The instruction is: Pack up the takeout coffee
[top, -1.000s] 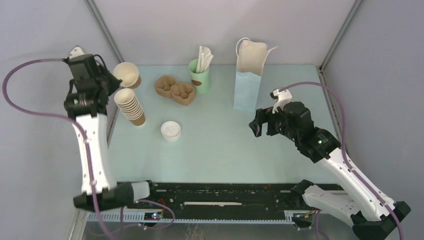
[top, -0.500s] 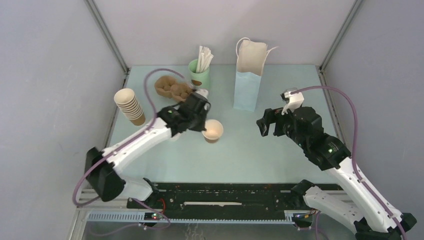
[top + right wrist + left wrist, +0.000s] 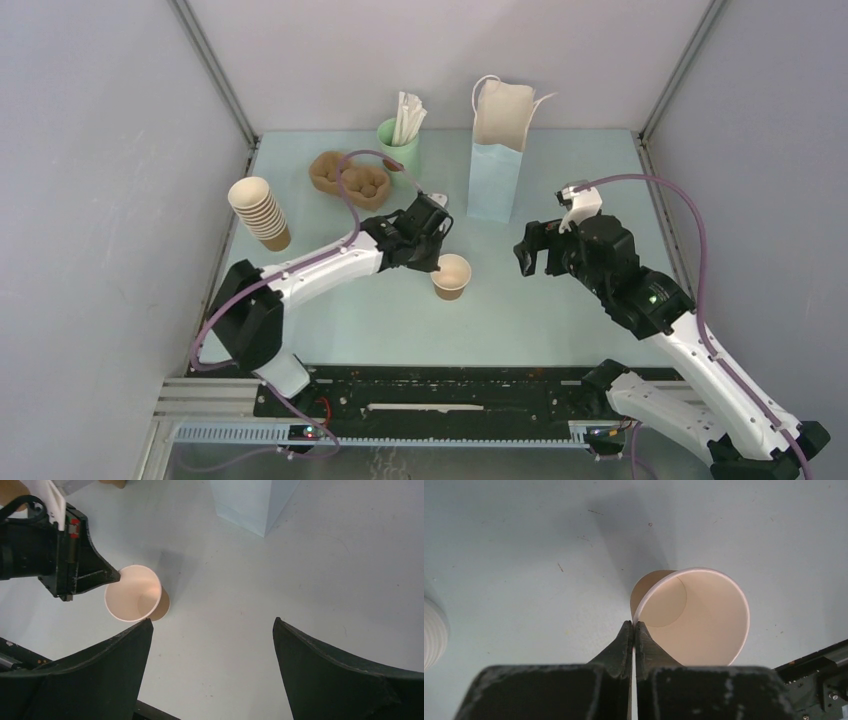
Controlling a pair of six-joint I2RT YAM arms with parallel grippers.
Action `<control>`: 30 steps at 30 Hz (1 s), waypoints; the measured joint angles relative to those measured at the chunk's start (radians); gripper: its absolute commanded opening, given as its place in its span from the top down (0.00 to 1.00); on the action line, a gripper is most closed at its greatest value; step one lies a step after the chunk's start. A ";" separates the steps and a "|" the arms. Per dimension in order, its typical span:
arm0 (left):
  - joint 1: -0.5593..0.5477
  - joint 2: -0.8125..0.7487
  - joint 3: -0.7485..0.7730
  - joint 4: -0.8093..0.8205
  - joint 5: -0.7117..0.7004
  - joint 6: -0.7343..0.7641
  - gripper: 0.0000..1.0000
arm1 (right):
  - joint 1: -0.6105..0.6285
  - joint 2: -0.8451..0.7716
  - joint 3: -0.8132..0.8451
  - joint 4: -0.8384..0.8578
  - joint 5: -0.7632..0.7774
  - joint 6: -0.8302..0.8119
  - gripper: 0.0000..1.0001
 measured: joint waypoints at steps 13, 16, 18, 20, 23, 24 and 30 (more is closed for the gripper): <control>0.002 0.026 0.000 0.005 -0.021 0.007 0.40 | 0.000 0.017 0.000 -0.002 0.003 0.000 0.00; 0.026 -0.033 -0.010 -0.034 -0.034 0.013 0.32 | 0.000 0.020 0.000 -0.002 0.003 0.000 0.00; 0.071 -0.115 -0.039 -0.051 -0.037 0.018 0.27 | 0.000 0.021 0.000 -0.002 0.003 -0.001 0.00; 0.164 -0.237 -0.084 -0.086 -0.054 0.025 0.24 | 0.000 0.022 -0.003 0.001 0.002 -0.002 0.00; 0.331 -0.371 -0.116 -0.144 -0.107 0.031 0.27 | 0.000 0.022 -0.014 0.002 -0.002 -0.002 0.00; 0.394 -0.396 -0.125 -0.162 -0.123 0.036 0.29 | 0.000 0.022 -0.019 0.001 -0.004 -0.002 0.00; 0.624 -0.309 -0.147 -0.249 -0.158 0.068 0.32 | 0.000 0.022 -0.027 0.002 -0.012 -0.002 0.00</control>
